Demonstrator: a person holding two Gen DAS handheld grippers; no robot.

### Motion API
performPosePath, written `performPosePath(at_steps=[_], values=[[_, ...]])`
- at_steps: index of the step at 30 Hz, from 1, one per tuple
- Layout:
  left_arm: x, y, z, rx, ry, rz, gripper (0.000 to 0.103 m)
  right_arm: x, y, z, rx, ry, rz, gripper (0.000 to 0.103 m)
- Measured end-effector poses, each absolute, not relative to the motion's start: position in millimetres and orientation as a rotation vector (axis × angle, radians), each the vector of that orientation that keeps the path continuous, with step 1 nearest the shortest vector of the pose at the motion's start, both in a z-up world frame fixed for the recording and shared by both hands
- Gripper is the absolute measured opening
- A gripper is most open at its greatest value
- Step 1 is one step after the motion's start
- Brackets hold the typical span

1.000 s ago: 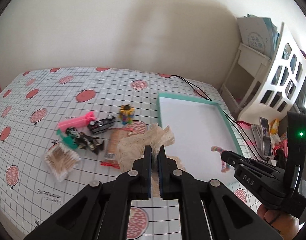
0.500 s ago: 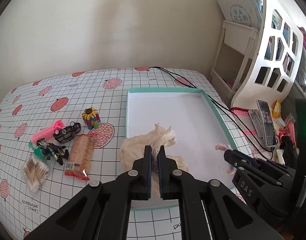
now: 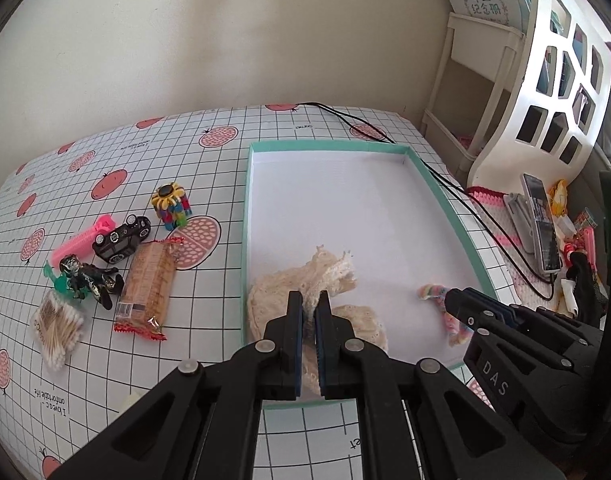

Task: Organize objects
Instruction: 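Lower both items into the tray and open both tools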

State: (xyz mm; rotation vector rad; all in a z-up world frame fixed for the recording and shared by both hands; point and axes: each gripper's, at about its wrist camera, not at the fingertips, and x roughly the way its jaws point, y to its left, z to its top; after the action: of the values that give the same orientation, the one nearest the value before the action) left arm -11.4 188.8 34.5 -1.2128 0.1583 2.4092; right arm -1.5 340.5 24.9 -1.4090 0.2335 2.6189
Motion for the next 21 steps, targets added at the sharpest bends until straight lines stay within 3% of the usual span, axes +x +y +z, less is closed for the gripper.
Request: performPosePath(at_steps=[5,10,17,21], values=[[-11,184,35,-1.214,0.143,2.409,0.010,-1,342,25,-1.405,0.244,2.620,0.011],[-14,177,38,-1.216,0.095,2.416,0.031,1,344,25,-1.400,0.268,2.613,0.021],[-19,163,39,-1.231,0.066,2.443,0.037,3,346,24,-1.401,0.281,2.604,0.023],[-23,151,39,-1.259,0.047,2.468,0.052,3,344,22,-1.411,0.277,2.599,0.023]])
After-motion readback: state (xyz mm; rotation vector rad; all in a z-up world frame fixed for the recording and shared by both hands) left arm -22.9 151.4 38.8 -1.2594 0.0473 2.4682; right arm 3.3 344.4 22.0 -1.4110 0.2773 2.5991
